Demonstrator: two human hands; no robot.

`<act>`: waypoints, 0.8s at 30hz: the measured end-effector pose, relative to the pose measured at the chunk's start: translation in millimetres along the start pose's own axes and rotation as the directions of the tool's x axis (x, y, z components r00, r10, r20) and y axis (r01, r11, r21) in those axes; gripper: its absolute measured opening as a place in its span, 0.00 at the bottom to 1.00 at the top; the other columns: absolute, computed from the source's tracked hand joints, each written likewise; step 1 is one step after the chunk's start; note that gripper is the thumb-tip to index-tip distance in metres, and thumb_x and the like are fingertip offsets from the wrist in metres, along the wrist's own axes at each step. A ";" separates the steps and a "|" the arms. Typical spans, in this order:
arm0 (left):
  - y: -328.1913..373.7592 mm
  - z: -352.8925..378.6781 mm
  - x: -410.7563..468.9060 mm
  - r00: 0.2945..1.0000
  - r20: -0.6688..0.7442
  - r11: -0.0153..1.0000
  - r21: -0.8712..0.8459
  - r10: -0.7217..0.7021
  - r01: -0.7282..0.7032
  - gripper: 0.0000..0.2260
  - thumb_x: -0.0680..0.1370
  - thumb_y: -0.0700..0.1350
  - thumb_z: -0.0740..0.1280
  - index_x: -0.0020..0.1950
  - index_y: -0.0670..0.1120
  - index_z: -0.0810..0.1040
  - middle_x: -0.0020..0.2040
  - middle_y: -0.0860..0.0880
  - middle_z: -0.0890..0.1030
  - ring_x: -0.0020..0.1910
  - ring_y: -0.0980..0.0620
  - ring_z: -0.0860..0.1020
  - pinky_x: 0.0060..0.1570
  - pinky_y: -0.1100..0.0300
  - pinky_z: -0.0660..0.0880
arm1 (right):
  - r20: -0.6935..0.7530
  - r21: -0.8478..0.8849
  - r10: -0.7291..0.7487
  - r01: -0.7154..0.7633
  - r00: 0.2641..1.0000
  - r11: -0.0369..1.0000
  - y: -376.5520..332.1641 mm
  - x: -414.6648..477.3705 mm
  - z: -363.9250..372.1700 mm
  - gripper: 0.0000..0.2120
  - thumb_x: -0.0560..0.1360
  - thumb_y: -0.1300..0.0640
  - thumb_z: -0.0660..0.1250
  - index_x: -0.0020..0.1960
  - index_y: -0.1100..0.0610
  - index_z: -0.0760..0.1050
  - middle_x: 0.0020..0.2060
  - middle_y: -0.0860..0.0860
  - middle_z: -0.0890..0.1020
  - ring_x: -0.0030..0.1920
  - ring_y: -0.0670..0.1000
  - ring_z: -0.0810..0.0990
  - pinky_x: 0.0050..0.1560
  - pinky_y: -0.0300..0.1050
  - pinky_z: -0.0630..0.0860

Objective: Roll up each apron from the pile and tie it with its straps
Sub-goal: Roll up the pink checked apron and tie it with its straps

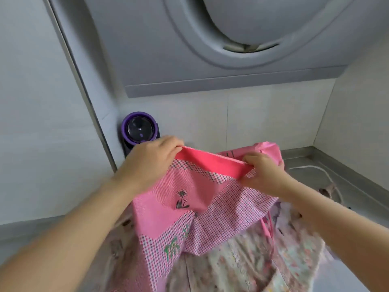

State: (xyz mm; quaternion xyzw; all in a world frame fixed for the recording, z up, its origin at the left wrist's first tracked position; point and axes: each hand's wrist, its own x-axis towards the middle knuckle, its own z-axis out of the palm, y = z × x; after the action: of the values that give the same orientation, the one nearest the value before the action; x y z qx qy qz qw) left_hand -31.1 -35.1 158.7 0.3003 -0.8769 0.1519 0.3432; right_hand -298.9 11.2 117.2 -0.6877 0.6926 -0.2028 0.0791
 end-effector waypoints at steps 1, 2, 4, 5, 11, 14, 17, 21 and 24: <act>-1.9 -18.8 11.9 0.999 -0.027 0.998 0.051 0.032 -0.030 0.13 0.79 0.48 0.56 0.49 0.44 0.78 0.43 0.49 0.83 0.36 0.48 0.82 0.35 0.57 0.76 | -0.070 -0.016 -0.009 0.008 0.998 1.000 -7.8 3.8 -12.8 0.09 0.67 0.47 0.72 0.45 0.42 0.74 0.49 0.38 0.70 0.61 0.48 0.66 0.68 0.66 0.56; -3.2 -37.3 22.6 0.997 -0.060 0.996 0.081 0.051 -0.046 0.12 0.79 0.48 0.56 0.50 0.46 0.77 0.44 0.49 0.83 0.37 0.48 0.81 0.36 0.57 0.75 | -0.133 -0.034 -0.013 0.009 0.991 0.999 -14.9 8.0 -25.8 0.11 0.68 0.47 0.72 0.49 0.44 0.77 0.51 0.39 0.72 0.64 0.51 0.64 0.68 0.63 0.55; -2.7 -73.3 40.0 0.994 -0.103 0.994 0.104 0.045 -0.034 0.10 0.80 0.49 0.56 0.50 0.48 0.76 0.45 0.50 0.82 0.40 0.49 0.80 0.38 0.57 0.75 | -0.264 -0.036 -0.087 0.080 0.961 0.996 -28.8 12.7 -51.4 0.15 0.69 0.47 0.73 0.53 0.50 0.79 0.53 0.43 0.75 0.64 0.56 0.65 0.65 0.55 0.59; -1.2 -90.6 46.3 0.992 -0.122 0.992 0.124 0.040 -0.025 0.10 0.80 0.48 0.57 0.51 0.47 0.76 0.46 0.50 0.82 0.41 0.50 0.79 0.39 0.58 0.73 | -0.346 -0.002 -0.170 0.180 0.923 0.984 -35.7 13.6 -64.7 0.15 0.69 0.48 0.72 0.51 0.55 0.80 0.52 0.46 0.78 0.60 0.57 0.69 0.61 0.51 0.63; -2.4 -160.1 73.8 0.978 -0.206 0.969 0.245 0.037 0.015 0.09 0.82 0.44 0.59 0.53 0.43 0.77 0.47 0.47 0.82 0.42 0.45 0.79 0.41 0.54 0.73 | -0.732 0.272 -0.168 0.509 0.660 0.816 -68.1 5.4 -111.0 0.12 0.71 0.67 0.70 0.49 0.55 0.71 0.40 0.48 0.74 0.37 0.46 0.72 0.41 0.28 0.67; -4.5 -174.2 75.0 0.980 -0.197 0.959 0.281 0.012 0.044 0.08 0.82 0.44 0.58 0.53 0.44 0.77 0.48 0.48 0.81 0.43 0.45 0.79 0.43 0.51 0.75 | -0.675 0.213 -0.237 0.493 0.698 0.844 -71.8 5.1 -120.9 0.16 0.71 0.63 0.71 0.57 0.56 0.73 0.45 0.48 0.77 0.43 0.46 0.73 0.45 0.34 0.68; -10.4 -179.7 65.2 0.989 -0.146 0.946 0.317 -0.026 0.072 0.09 0.82 0.45 0.58 0.53 0.45 0.77 0.49 0.49 0.81 0.44 0.45 0.79 0.45 0.51 0.76 | -0.501 0.099 -0.242 0.332 0.831 0.938 -58.8 8.7 -128.9 0.21 0.68 0.50 0.76 0.57 0.52 0.73 0.41 0.48 0.77 0.40 0.51 0.74 0.41 0.43 0.68; -16.5 -180.2 53.8 0.997 -0.041 0.935 0.346 -0.064 0.074 0.10 0.82 0.46 0.56 0.56 0.47 0.76 0.50 0.52 0.80 0.46 0.49 0.79 0.48 0.53 0.76 | -0.359 0.026 -0.282 0.312 0.889 0.950 -56.2 7.6 -137.1 0.18 0.65 0.43 0.76 0.45 0.51 0.71 0.36 0.51 0.78 0.35 0.51 0.73 0.37 0.45 0.70; -23.8 -182.2 52.4 0.988 0.001 0.933 0.330 -0.153 0.145 0.11 0.82 0.48 0.55 0.55 0.48 0.75 0.48 0.55 0.78 0.46 0.51 0.78 0.46 0.57 0.72 | -0.389 0.047 -0.367 0.416 0.845 0.908 -62.8 5.1 -148.9 0.18 0.65 0.46 0.77 0.37 0.51 0.67 0.32 0.48 0.75 0.31 0.47 0.68 0.33 0.42 0.67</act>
State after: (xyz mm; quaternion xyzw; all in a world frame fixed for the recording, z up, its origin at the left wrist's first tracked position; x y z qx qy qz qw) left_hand 46.4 10.4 327.4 0.4209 -0.8184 0.2655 0.2873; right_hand -299.2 33.6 277.3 -0.7570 0.5250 -0.3855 -0.0522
